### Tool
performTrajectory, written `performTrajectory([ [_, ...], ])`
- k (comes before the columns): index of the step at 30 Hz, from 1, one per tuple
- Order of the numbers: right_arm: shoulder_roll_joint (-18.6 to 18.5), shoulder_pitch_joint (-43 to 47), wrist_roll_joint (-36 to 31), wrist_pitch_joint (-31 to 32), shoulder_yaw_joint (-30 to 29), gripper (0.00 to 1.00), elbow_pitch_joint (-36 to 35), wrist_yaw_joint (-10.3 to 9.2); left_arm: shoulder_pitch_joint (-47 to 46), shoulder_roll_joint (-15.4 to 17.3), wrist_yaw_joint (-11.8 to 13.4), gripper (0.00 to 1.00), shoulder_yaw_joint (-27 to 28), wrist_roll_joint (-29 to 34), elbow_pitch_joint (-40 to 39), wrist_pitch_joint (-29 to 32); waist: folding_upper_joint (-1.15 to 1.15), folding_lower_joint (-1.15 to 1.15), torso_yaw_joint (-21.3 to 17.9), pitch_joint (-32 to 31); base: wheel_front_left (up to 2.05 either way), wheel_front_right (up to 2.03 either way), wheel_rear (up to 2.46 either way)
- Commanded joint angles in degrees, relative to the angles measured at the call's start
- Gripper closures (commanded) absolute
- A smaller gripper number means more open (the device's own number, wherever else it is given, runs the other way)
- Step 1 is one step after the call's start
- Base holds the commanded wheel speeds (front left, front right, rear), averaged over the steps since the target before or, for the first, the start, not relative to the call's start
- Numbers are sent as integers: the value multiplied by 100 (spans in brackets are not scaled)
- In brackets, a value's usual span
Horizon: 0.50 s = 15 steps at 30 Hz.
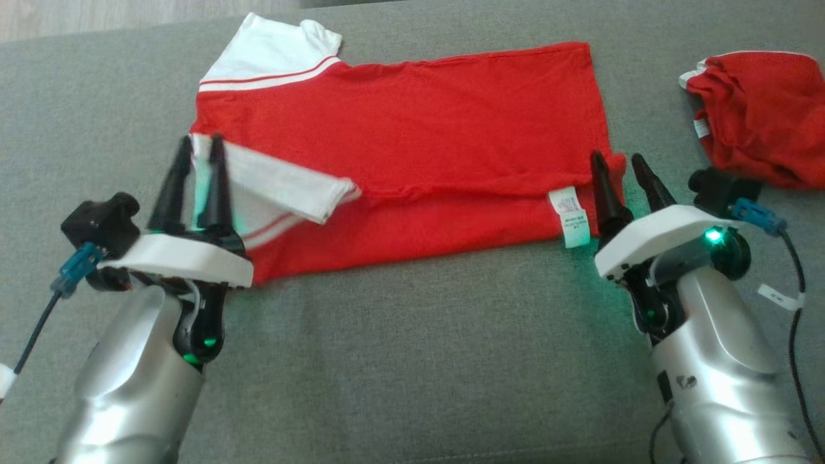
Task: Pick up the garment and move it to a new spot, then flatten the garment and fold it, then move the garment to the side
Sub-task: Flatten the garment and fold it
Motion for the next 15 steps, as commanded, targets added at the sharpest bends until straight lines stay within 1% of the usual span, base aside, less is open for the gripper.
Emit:
performTrajectory([
  [1, -7, -240, 105, -190, 231, 0, -122, 37, -254, 116, -35, 0, 246, 66, -85, -77, 0, 0, 2, -21, 0, 0, 0],
  [4, -7, -301, 168, -403, 321, 0, -98, 37, -225, 89, -72, 0, 290, 92, -69, -105, 0, 0, 5, -63, 0, 0, 0],
  [7, -7, -313, 51, -608, 249, 0, -122, 37, -129, 70, -101, 0, 357, 99, -161, -120, 0, 0, 9, -142, 0, 0, 0],
  [9, -7, -276, -147, -684, 148, 0, -180, 37, -8, 78, -116, 0, 397, 96, -277, -125, 0, 0, 11, -210, 0, 0, 0],
  [10, -7, -183, -395, -694, 22, 0, -287, 37, 164, 101, -128, 0, 433, 70, -429, -128, 0, 0, 15, -283, 0, 0, 0],
  [14, -7, 216, -917, -509, -194, 0, -651, 37, 664, 190, -96, 0, 485, -70, -753, -53, 0, 0, 34, -420, 0, 0, 0],
  [15, -7, 216, -917, -509, -194, 0, -651, 37, 664, 190, -96, 0, 485, -70, -753, -53, 0, 0, 34, -420, 0, 0, 0],
])
